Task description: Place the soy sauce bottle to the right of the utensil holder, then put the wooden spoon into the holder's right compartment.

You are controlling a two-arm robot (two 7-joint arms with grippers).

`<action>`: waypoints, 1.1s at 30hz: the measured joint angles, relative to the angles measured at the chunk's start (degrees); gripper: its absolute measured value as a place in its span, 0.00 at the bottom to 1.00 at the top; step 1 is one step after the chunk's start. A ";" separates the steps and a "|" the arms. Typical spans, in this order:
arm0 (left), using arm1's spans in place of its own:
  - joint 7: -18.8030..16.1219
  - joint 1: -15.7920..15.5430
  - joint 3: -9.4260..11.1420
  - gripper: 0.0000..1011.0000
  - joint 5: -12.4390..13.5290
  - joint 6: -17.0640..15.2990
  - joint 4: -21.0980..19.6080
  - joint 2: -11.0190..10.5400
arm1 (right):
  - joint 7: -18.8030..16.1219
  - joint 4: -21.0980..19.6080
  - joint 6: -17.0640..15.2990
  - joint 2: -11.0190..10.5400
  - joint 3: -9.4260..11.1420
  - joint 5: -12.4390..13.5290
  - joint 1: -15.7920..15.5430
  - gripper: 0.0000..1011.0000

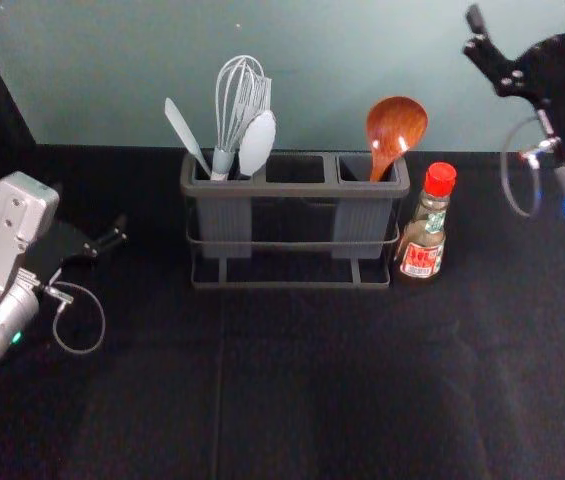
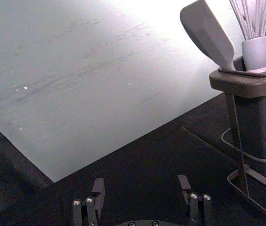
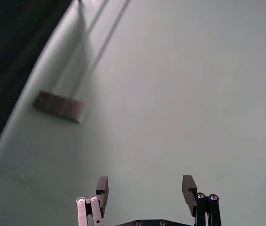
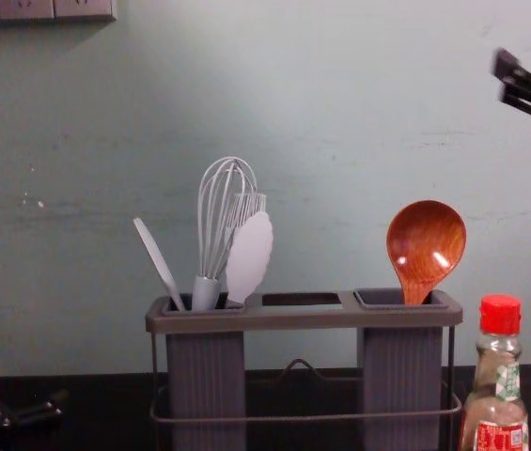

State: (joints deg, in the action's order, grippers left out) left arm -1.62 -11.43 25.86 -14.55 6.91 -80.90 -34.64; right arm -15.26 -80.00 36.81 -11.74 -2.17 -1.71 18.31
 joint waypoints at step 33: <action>0.00 0.00 0.00 1.00 0.00 0.00 0.00 0.00 | 4.48 6.06 -19.77 -4.97 0.70 -4.02 -8.32 0.99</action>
State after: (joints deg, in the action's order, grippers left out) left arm -1.62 -11.43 25.86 -14.55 6.91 -80.90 -34.65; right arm -10.78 -73.94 17.04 -16.71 -1.47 -5.73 9.98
